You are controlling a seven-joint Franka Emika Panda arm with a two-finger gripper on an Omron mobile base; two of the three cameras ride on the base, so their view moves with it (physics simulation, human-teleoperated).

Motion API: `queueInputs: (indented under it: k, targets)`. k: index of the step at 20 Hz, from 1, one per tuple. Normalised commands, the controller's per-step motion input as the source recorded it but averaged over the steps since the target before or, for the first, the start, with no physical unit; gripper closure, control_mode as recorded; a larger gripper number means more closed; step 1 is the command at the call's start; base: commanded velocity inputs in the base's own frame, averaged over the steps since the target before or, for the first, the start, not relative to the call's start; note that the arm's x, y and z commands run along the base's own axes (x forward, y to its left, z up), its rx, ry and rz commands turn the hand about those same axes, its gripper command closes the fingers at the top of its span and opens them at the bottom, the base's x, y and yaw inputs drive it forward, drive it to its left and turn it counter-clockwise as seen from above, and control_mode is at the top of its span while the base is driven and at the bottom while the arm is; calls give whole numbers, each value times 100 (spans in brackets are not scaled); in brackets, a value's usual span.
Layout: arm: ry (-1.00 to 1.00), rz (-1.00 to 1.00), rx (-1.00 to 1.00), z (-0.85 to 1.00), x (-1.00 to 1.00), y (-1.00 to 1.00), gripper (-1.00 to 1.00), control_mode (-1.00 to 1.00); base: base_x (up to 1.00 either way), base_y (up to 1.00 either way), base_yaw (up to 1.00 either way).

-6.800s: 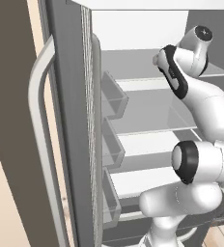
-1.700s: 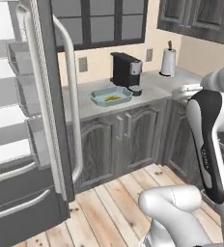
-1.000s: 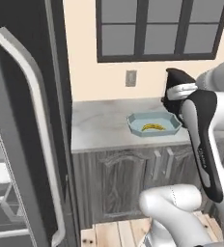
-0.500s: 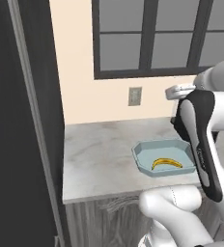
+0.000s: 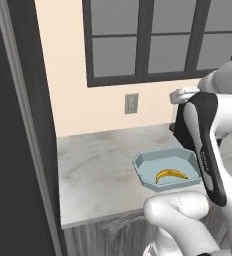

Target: Pick the apple and banana from the fridge and place them inside the tupperware on the counter.

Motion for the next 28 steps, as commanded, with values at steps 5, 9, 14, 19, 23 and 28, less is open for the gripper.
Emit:
queueInputs:
  k: [5, 9, 14, 19, 23, 28]
  targets:
    - [97, 0, 0, -63, 43, -19, 100, -100, 0, 0, 0]
    - [91, 3, 5, -84, 24, -26, 100, -100, 0, 0, 0]
    - [16, 11, 1, -86, 2, -19, 100, -100, 0, 0, 0]
    - [0, 15, 0, -82, 1, -3, 100, -100, 0, 0, 0]
    - [0, 5, 0, -82, 5, 2, 100, -100, 0, 0, 0]
    - [3, 0, 0, -65, 27, 11, 100, -100, 0, 0, 0]
